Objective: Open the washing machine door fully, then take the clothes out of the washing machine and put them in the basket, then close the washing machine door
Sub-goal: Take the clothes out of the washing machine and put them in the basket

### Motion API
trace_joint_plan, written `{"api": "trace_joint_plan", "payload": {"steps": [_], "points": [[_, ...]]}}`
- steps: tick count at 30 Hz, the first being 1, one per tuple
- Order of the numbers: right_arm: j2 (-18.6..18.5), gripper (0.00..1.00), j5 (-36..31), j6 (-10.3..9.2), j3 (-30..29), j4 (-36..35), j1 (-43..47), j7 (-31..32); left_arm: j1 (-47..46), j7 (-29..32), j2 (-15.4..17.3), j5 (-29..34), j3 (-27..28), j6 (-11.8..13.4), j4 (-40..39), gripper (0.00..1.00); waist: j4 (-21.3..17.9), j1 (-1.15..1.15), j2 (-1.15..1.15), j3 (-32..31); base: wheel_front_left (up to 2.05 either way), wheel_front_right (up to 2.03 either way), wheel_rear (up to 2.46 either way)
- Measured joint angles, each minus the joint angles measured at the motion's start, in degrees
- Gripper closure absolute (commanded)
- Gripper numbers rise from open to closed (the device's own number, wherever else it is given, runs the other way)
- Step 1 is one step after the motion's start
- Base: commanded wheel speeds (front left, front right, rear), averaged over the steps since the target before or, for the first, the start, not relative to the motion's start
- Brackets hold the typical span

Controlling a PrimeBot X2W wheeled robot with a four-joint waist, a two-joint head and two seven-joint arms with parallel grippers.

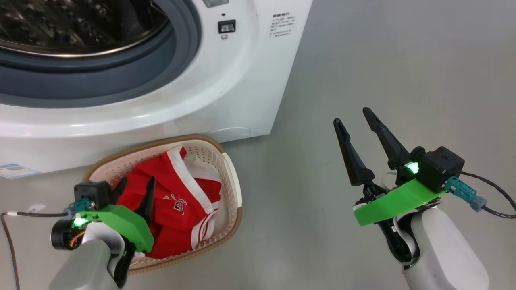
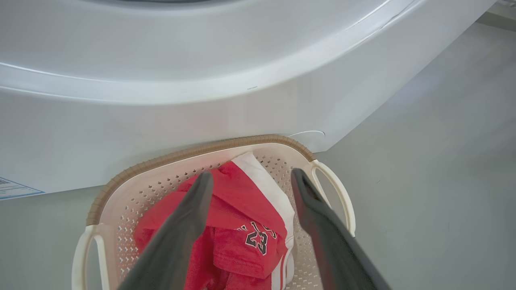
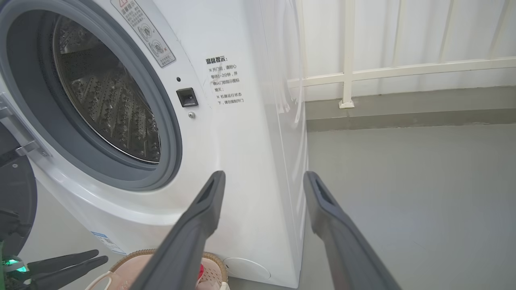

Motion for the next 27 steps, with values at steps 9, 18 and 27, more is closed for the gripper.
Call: {"api": "trace_joint_plan", "payload": {"steps": [9, 18, 27], "points": [[-0.52, 0.0, 0.45, 0.0, 0.01, 0.57, 0.41, 0.0, 3.44, 0.0, 1.68, 3.12, 4.19, 0.01, -5.87, 0.0, 1.35, 0.0, 0.0, -2.91, 0.0, 0.0, 0.0], [-0.9, 0.0, 0.89, 0.0, -0.27, 1.08, 2.65, 0.0, 8.01, -0.01, 2.03, 6.59, 10.16, 0.08, -12.8, 0.0, 2.62, 0.0, 0.0, -6.41, 0.0, 0.0, 0.0], [-1.36, 0.0, 1.55, 0.0, -0.35, 1.67, 4.83, 0.0, 14.64, -0.01, 1.56, 9.67, 15.03, 1.41, -23.25, 0.0, 4.22, 0.0, 0.0, -10.42, 0.0, 0.0, 0.0]]}}
